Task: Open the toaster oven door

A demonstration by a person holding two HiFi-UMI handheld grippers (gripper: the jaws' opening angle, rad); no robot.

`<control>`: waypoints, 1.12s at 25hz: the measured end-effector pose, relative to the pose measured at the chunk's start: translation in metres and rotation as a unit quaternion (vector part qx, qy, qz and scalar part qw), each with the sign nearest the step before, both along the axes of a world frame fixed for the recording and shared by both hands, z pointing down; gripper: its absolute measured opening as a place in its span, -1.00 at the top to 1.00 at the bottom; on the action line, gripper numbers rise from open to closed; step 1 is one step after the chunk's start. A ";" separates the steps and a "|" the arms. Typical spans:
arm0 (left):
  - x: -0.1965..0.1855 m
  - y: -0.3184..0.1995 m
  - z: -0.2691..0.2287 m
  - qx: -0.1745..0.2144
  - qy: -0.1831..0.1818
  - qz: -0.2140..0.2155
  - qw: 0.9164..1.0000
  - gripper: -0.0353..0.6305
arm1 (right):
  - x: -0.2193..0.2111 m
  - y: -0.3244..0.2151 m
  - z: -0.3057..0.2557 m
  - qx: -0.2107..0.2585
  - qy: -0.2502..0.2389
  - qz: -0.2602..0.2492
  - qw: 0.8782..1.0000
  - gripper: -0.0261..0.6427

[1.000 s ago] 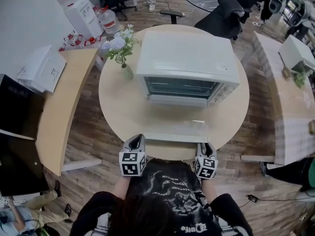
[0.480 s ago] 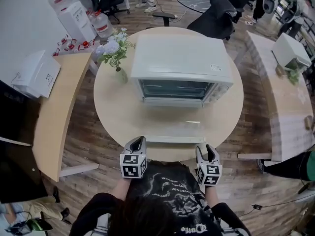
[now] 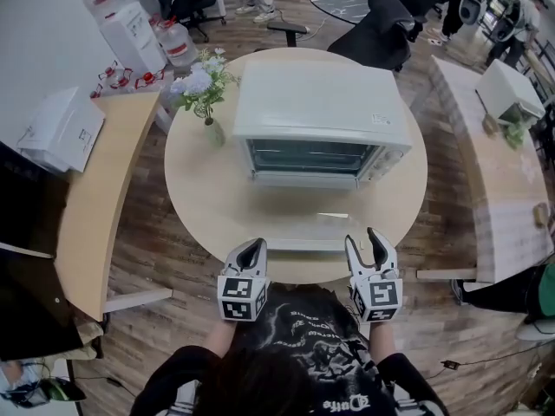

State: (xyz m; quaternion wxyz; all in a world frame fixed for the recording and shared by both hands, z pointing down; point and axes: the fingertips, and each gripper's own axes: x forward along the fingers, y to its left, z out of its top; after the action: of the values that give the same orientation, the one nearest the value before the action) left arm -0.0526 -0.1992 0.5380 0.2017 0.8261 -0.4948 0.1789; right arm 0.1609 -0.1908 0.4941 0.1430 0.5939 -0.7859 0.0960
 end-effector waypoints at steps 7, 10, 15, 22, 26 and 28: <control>0.004 -0.010 -0.026 0.038 0.014 -0.004 0.999 0.84 | -0.022 -0.016 -0.026 0.031 0.006 -0.029 0.999 0.24; 0.005 -0.010 -0.031 0.049 0.007 0.000 0.999 0.84 | -0.021 -0.015 -0.024 0.030 0.009 -0.029 0.999 0.25; 0.006 -0.012 -0.031 0.057 0.000 -0.001 0.998 0.84 | -0.016 -0.017 -0.017 0.026 0.014 -0.019 0.999 0.34; 0.006 -0.014 -0.032 0.055 0.011 -0.005 0.998 0.84 | -0.012 -0.021 -0.021 0.040 0.007 0.002 0.999 0.67; 0.006 -0.014 -0.029 0.051 0.014 -0.006 0.999 0.84 | -0.010 -0.022 -0.017 0.033 0.006 0.006 0.999 0.89; 0.006 -0.015 -0.028 0.048 0.015 -0.007 0.999 0.84 | -0.011 -0.023 -0.015 0.028 0.013 0.001 1.000 0.90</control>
State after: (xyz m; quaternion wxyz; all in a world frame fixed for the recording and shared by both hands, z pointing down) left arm -0.0465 -0.2138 0.5105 0.1702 0.8340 -0.5057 0.1407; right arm 0.1497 -0.2135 0.4786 0.1363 0.5994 -0.7860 0.0663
